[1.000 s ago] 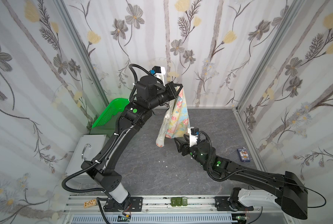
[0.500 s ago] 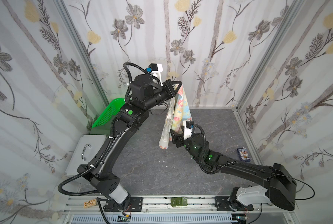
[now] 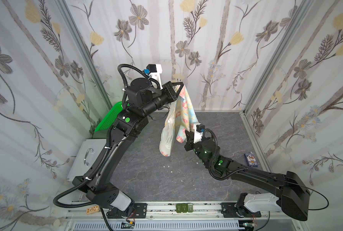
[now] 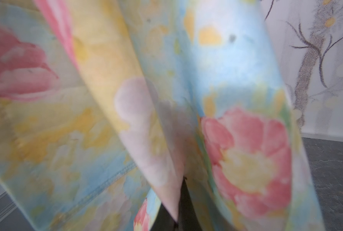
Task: Fold and stack skirts
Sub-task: Flatten out the skirt at the center of the table.
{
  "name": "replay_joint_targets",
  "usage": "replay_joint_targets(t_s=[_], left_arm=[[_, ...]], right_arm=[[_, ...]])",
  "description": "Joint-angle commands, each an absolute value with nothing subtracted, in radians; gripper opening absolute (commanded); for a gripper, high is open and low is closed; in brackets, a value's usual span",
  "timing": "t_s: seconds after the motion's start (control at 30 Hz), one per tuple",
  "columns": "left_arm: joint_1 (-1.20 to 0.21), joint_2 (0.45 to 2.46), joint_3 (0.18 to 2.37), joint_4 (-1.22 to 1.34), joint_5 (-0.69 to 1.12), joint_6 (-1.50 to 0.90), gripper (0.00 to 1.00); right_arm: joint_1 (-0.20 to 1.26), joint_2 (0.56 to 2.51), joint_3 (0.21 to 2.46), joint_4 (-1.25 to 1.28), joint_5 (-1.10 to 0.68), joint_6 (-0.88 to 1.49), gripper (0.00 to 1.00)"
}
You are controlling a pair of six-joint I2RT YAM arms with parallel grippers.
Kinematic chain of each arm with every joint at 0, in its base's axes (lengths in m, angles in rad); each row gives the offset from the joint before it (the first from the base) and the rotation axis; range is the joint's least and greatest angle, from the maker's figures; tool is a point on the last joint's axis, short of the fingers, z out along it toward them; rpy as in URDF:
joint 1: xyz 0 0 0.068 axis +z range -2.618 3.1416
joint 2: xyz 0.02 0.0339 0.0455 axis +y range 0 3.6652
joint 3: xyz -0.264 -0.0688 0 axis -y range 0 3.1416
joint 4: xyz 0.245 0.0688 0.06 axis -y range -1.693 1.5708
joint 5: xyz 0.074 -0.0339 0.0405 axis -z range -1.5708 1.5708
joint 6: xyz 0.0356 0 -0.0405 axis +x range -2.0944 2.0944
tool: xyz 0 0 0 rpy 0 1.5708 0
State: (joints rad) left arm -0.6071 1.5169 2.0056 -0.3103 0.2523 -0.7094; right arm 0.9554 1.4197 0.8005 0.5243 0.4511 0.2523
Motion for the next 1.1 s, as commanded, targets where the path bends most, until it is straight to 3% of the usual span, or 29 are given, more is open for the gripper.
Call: replay_joint_targets(t_s=[0.0,0.27,0.6,0.8,1.07], left_arm=[[-0.604,1.504,1.983,-0.249,0.189,-0.666,0.0],[-0.577,1.43,1.788,-0.25,-0.002,-0.578,0.0],[-0.609,1.148,1.58,-0.252,0.072,-0.674,0.0],[-0.612,1.006,1.496,-0.258,-0.049,-0.698,0.0],[-0.591,1.207,1.525,-0.255,-0.032,-0.657,0.0]], right_arm=[[0.956,1.334,0.777,0.492,0.386,0.245,0.0],[0.884,1.095,0.857,0.141,0.159,0.198,0.0],[0.848,0.923,0.998,-0.137,-0.181,0.188,0.0],[0.87,0.993,0.963,-0.024,-0.384,0.282,0.0],[0.855,1.079,0.891,0.126,-0.27,0.344,0.0]])
